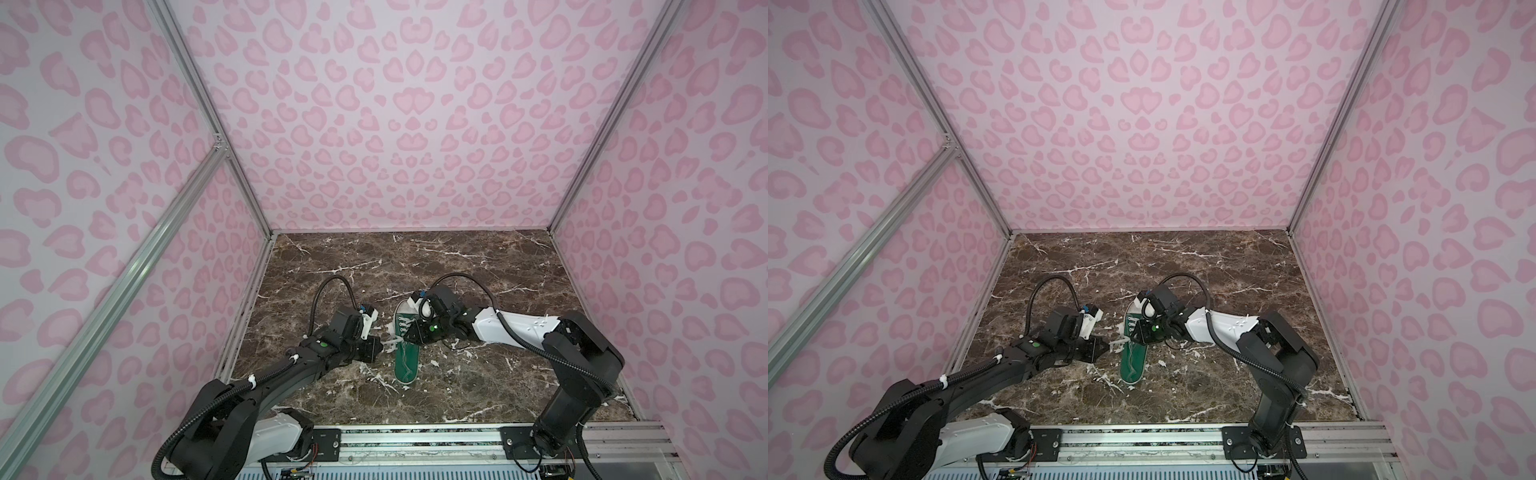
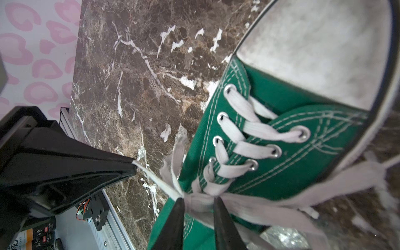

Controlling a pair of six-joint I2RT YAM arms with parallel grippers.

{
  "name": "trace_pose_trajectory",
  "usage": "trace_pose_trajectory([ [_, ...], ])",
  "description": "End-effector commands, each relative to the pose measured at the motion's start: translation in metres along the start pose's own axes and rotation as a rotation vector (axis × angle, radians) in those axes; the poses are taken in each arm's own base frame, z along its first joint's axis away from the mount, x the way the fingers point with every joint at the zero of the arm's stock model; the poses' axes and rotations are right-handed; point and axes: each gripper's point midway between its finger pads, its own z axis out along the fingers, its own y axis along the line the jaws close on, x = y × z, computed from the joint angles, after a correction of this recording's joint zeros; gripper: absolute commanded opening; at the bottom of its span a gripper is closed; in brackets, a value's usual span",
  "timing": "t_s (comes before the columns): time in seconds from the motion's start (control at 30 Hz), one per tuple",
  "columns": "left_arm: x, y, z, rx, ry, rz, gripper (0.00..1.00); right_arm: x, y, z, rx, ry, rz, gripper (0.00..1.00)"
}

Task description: Tie the shoes

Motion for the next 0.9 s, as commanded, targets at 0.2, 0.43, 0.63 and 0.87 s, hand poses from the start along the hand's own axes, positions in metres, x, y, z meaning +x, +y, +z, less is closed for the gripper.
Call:
trace_pose_trajectory([
  [0.2, 0.003, 0.015, -0.002, -0.069, -0.003, -0.042, 0.04, 0.004, -0.011, 0.004, 0.055, 0.015, -0.001, 0.25],
  [0.43, 0.000, 0.019, -0.005, -0.087, -0.022, -0.062, 0.04, 0.004, -0.010, 0.005, 0.052, 0.017, 0.000, 0.25],
  [0.63, -0.001, 0.011, -0.001, -0.044, -0.002, -0.041, 0.15, 0.001, -0.002, 0.002, 0.028, 0.012, -0.011, 0.26],
  [0.87, -0.023, 0.004, -0.016, -0.045, -0.081, 0.010, 0.53, -0.016, 0.022, -0.021, -0.024, -0.046, -0.042, 0.31],
])
